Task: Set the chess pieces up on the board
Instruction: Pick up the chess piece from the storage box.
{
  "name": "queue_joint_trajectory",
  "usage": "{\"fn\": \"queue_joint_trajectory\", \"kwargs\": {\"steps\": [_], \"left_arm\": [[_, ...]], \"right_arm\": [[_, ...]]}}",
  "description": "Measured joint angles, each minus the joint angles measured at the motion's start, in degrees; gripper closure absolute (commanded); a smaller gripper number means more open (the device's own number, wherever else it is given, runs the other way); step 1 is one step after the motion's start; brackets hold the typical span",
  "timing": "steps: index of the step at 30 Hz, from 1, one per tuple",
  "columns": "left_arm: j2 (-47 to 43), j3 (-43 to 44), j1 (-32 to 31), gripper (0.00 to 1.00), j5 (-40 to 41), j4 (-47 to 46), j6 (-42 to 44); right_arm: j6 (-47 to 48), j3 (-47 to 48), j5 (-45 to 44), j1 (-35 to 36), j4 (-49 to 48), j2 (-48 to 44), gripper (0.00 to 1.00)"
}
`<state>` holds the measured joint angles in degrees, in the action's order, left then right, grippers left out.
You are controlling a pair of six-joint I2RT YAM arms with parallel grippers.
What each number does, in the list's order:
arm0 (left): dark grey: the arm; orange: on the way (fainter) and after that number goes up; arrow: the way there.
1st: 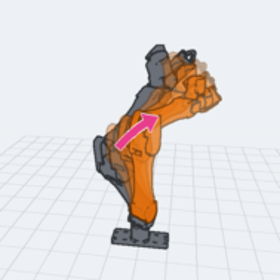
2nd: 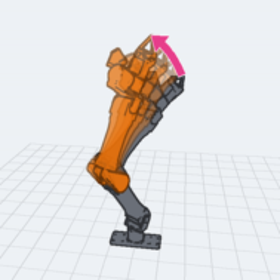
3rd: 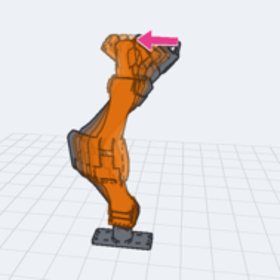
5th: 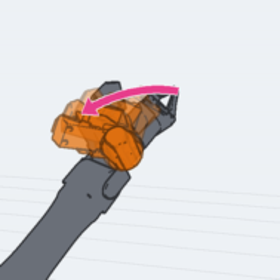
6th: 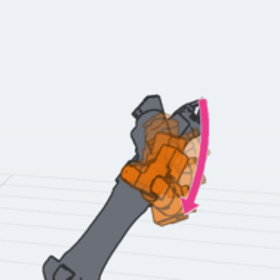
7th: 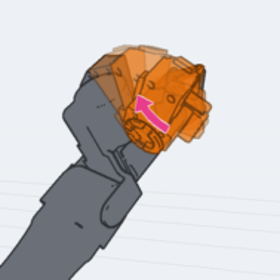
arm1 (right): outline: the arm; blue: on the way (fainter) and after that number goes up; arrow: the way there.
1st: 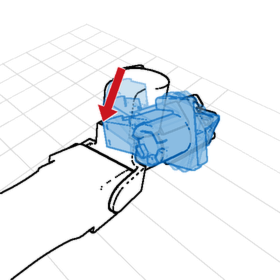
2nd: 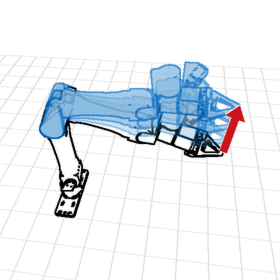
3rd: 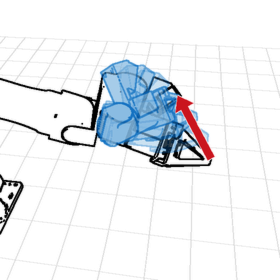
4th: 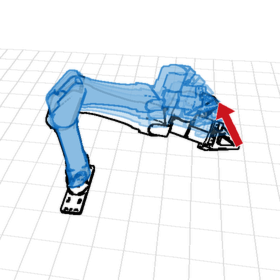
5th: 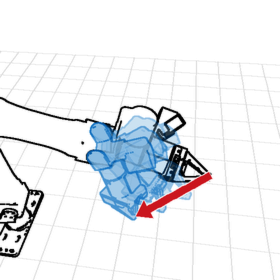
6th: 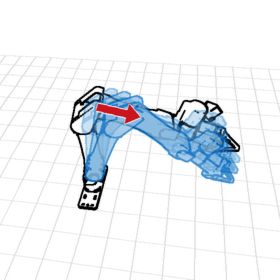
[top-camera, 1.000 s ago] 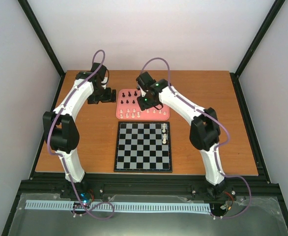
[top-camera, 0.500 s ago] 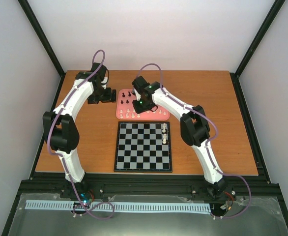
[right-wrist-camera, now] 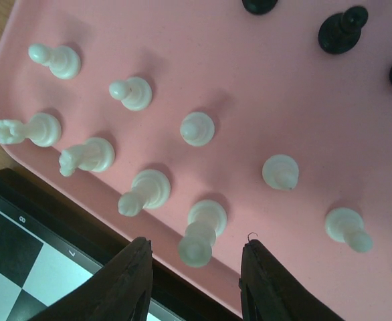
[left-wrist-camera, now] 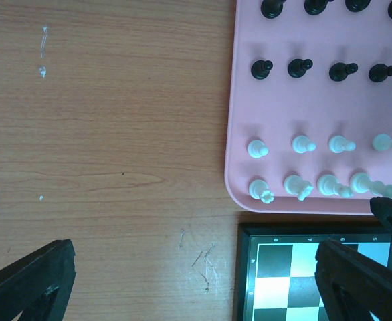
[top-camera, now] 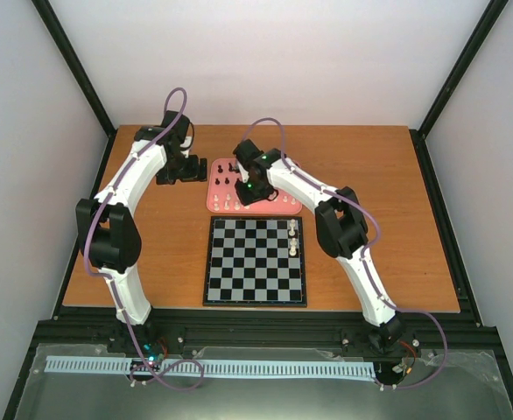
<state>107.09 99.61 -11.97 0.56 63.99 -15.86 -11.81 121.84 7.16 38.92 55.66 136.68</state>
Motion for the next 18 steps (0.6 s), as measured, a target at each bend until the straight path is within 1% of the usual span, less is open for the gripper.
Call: {"fn": "queue_joint_trajectory", "kwargs": {"steps": [2,6,10,18], "left_arm": [[0.0,0.0,0.0,0.0,0.0,0.0,0.0],[0.0,0.2,0.0,0.0,0.0,0.0,0.0],[0.0,0.3,0.0,0.0,0.0,0.0,0.0],[0.0,0.3,0.0,0.0,0.0,0.0,0.0]], "right_arm": [[0.0,0.8,0.0,0.0,0.0,0.4,0.57],[0.0,2.0,0.0,0.0,0.2,1.2,0.63],[0.1,3.2,-0.2,0.0,0.1,1.9,0.65],[0.1,3.3,-0.6,0.0,0.3,2.2,0.65]]}}
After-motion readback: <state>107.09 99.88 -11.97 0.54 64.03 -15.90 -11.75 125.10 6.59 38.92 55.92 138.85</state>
